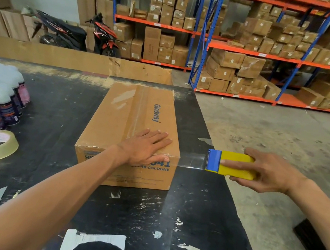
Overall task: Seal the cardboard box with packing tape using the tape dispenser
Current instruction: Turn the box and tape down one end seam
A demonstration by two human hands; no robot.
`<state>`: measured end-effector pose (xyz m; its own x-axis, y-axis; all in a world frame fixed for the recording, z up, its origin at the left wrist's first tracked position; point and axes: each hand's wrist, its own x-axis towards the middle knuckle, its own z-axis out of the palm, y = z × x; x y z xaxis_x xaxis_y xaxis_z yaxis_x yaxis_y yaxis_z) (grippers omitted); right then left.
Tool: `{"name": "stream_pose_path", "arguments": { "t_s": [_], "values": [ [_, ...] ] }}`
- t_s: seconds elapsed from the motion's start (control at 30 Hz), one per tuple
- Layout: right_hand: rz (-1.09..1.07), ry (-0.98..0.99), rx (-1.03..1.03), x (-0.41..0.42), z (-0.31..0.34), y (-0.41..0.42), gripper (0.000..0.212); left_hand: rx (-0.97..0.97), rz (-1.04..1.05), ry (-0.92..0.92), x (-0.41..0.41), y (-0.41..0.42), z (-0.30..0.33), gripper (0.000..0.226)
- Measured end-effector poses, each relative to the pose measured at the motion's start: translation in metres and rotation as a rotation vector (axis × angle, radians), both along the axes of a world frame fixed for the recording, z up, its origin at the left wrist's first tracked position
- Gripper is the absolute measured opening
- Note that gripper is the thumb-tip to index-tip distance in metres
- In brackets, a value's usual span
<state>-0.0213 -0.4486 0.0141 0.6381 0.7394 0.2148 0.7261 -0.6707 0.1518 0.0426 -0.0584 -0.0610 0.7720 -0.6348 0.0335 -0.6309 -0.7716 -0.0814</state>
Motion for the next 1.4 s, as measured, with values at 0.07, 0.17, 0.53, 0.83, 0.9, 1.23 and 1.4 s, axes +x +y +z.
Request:
{"name": "stream_pose_path", "arguments": {
  "t_s": [0.07, 0.17, 0.53, 0.83, 0.9, 1.23, 1.4],
  "values": [
    [0.017, -0.020, -0.070, 0.006, -0.003, 0.007, 0.051, -0.013, -0.006, 0.000, 0.000, -0.001, -0.001, 0.077],
    [-0.009, -0.057, -0.176, 0.015, -0.011, 0.024, 0.052, 0.011, -0.017, -0.010, -0.001, 0.000, 0.000, 0.082],
    [-0.052, -0.140, -0.256, 0.031, -0.046, 0.098, 0.064, 0.027, -0.013, 0.013, -0.002, 0.001, 0.003, 0.086],
    [-0.099, -0.132, -0.432, 0.042, -0.062, 0.114, 0.055, -0.023, 0.039, 0.006, -0.010, -0.004, 0.013, 0.084],
    [-0.143, -0.097, -0.365, 0.052, -0.055, 0.113, 0.055, -0.070, 0.197, -0.029, -0.021, -0.032, 0.017, 0.083],
    [-0.350, -0.147, 0.064, 0.051, -0.024, 0.108, 0.048, -0.153, 0.582, -0.001, -0.025, -0.093, -0.001, 0.073],
    [-0.462, -0.162, 0.290, 0.048, 0.006, 0.134, 0.042, -0.071, 0.388, 0.031, -0.038, -0.047, 0.008, 0.068]
  ]
}}
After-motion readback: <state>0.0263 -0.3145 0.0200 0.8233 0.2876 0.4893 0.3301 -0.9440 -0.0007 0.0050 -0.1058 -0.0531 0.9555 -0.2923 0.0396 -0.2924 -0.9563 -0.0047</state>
